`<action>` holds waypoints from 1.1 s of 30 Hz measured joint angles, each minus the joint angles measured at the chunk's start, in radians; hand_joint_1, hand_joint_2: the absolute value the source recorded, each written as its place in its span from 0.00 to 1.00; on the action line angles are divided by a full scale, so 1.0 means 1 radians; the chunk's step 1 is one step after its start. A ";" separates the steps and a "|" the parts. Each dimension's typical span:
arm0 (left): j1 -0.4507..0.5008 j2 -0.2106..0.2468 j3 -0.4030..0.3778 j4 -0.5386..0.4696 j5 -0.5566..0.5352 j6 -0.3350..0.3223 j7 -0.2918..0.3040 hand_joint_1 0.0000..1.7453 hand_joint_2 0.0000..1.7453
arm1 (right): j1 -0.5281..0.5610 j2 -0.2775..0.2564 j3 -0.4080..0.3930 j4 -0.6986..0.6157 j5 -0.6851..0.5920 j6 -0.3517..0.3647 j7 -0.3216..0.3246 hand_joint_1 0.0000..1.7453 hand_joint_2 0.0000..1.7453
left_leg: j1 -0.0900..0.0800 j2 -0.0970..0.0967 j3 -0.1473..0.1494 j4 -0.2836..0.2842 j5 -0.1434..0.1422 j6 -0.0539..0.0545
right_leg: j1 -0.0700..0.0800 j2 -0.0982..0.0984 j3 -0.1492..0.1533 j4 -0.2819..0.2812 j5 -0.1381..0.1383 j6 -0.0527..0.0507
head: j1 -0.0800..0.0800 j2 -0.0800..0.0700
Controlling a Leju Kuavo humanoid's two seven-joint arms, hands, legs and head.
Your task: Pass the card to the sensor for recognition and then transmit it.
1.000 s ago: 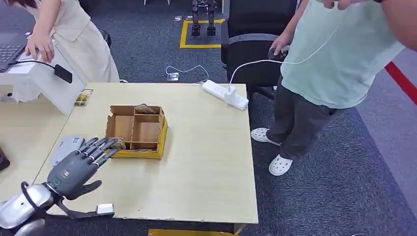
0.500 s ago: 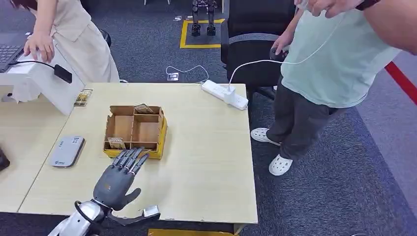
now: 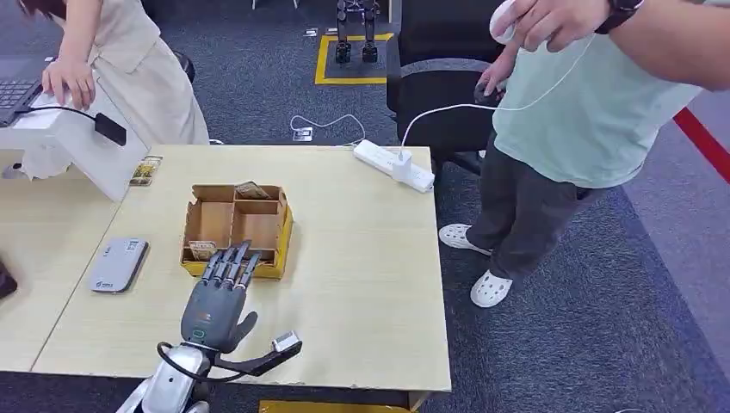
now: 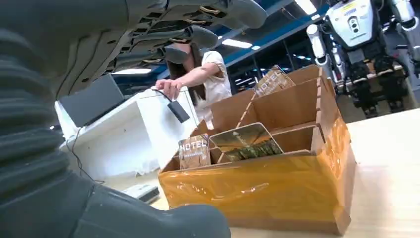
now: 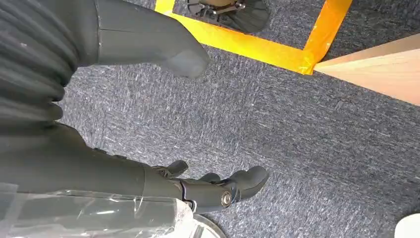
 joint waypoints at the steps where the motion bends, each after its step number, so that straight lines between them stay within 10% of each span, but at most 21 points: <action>1: -0.001 -0.005 0.001 0.005 -0.006 0.000 0.004 0.00 1.00 | 0.000 0.000 -0.001 0.000 0.001 0.000 0.000 0.00 1.00 | 0.000 0.000 0.000 0.000 0.000 0.000 | 0.000 0.000 0.000 0.000 0.000 0.000 | 0.000 0.000; 33: -0.122 -0.106 0.072 0.286 -0.093 0.010 0.072 0.00 1.00 | -0.001 0.008 -0.002 0.000 0.025 0.003 0.007 0.00 1.00 | 0.000 -0.001 0.000 0.000 0.000 0.000 | 0.000 -0.001 0.000 0.000 0.000 0.000 | 0.000 0.000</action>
